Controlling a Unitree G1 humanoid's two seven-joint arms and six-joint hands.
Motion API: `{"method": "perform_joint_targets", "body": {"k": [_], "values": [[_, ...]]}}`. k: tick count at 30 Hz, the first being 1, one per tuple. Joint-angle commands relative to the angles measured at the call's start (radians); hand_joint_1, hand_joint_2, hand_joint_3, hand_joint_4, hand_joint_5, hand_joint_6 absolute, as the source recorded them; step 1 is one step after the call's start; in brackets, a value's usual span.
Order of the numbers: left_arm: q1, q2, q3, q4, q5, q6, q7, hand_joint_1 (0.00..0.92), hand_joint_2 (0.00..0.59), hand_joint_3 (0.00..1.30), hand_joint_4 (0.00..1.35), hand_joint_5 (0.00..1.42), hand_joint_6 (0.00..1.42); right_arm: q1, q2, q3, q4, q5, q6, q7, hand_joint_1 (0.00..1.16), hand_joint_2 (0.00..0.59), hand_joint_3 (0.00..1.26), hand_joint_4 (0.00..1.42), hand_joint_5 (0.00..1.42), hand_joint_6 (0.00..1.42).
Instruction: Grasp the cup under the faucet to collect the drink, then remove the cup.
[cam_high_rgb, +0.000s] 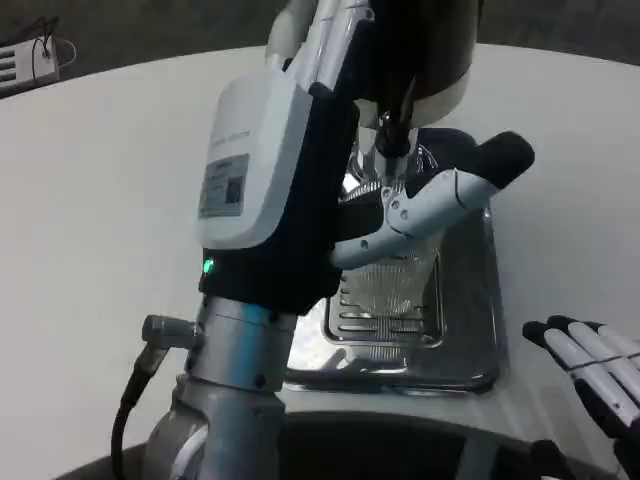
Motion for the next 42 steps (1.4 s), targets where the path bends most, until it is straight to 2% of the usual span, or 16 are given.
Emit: {"method": "perform_joint_targets", "body": {"k": [1, 5, 9, 16, 27, 31, 36, 42], "values": [[0.018, -0.013, -0.008, -0.003, -0.001, -0.013, -0.004, 0.000, 0.106, 0.06, 0.00, 0.20, 0.00, 0.009, 0.004, 0.008, -0.024, -0.009, 0.009, -0.003, 0.25, 0.517, 0.13, 0.11, 0.14, 0.23], [0.044, -0.025, -0.012, 0.002, 0.006, -0.030, 0.022, 0.000, 0.103, 0.06, 0.00, 0.15, 0.00, 0.011, 0.005, 0.008, -0.034, -0.010, 0.017, -0.001, 0.25, 0.517, 0.13, 0.11, 0.14, 0.23], [0.091, -0.041, -0.006, 0.017, 0.012, -0.075, 0.099, 0.000, 0.105, 0.04, 0.00, 0.11, 0.00, 0.016, 0.004, 0.006, -0.042, -0.009, 0.023, 0.002, 0.25, 0.517, 0.13, 0.11, 0.15, 0.24], [0.095, -0.054, -0.004, 0.079, 0.001, -0.098, 0.135, 0.000, 0.101, 0.00, 0.00, 0.07, 0.00, 0.021, 0.004, 0.005, -0.051, -0.003, 0.033, 0.007, 0.25, 0.517, 0.13, 0.11, 0.15, 0.25], [0.060, -0.064, -0.024, 0.137, -0.010, -0.087, 0.066, 0.000, 0.103, 0.00, 0.00, 0.06, 0.00, 0.025, 0.012, 0.002, -0.060, 0.008, 0.048, 0.007, 0.26, 0.517, 0.13, 0.11, 0.16, 0.26], [0.071, -0.065, -0.037, 0.133, -0.009, -0.086, 0.051, 0.000, 0.104, 0.00, 0.00, 0.07, 0.00, 0.013, 0.025, 0.016, -0.067, 0.007, 0.060, 0.013, 0.26, 0.517, 0.13, 0.11, 0.16, 0.27], [0.082, -0.056, -0.050, 0.120, 0.013, -0.062, 0.007, 0.000, 0.103, 0.01, 0.00, 0.08, 0.00, 0.008, 0.030, 0.028, -0.078, 0.008, 0.067, 0.015, 0.26, 0.517, 0.13, 0.11, 0.16, 0.28], [0.052, -0.042, -0.056, 0.123, 0.037, -0.037, -0.044, 0.000, 0.110, 0.02, 0.00, 0.10, 0.00, 0.014, 0.025, 0.022, -0.076, 0.015, 0.067, 0.011, 0.26, 0.517, 0.13, 0.11, 0.17, 0.31]]}}
